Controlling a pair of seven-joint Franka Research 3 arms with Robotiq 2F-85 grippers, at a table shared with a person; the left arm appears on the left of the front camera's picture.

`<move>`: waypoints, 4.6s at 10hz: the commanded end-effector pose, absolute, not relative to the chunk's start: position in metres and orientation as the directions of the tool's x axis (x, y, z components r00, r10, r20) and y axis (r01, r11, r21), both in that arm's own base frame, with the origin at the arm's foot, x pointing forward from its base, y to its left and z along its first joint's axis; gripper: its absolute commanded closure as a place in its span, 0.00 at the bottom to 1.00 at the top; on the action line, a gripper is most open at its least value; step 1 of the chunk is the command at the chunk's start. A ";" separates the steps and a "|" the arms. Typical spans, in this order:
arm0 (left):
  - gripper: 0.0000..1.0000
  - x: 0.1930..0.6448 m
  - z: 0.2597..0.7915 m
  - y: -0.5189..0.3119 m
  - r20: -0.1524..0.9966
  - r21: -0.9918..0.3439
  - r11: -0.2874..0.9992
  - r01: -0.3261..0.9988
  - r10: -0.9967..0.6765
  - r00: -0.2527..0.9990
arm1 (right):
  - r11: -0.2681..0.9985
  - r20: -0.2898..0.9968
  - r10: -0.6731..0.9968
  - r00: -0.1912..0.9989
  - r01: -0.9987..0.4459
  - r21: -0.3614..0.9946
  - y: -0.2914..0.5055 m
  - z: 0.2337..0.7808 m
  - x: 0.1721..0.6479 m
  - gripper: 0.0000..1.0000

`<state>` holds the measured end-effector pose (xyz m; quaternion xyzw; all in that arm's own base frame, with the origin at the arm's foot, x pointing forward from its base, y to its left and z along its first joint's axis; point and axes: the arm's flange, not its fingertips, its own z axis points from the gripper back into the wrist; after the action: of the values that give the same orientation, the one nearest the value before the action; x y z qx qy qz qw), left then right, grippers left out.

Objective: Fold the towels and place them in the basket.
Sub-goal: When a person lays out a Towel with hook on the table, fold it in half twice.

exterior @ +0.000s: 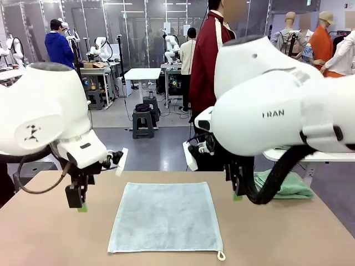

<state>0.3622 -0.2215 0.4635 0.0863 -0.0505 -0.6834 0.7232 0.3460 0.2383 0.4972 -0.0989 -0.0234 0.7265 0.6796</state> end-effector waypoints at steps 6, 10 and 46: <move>0.00 0.342 0.382 -0.237 0.024 0.088 0.078 0.993 -0.997 0.077 | 0.023 -0.082 0.996 0.024 -1.000 -0.015 0.265 0.406 0.323 0.32; 0.00 0.342 0.332 -0.239 0.077 0.072 0.034 0.997 -0.997 0.028 | 0.041 -0.026 0.999 0.041 -0.999 0.001 0.259 0.365 0.322 0.32; 0.21 0.359 0.285 -0.258 0.054 0.102 -0.037 0.994 -0.998 -0.042 | 0.021 -0.004 1.000 0.021 -0.997 -0.080 0.246 0.289 0.360 0.52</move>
<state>0.3531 -0.2567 0.2904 0.0066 -0.0507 -0.7135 0.6988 0.3599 0.2437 0.2962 -0.0158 -0.0260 0.7076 0.7060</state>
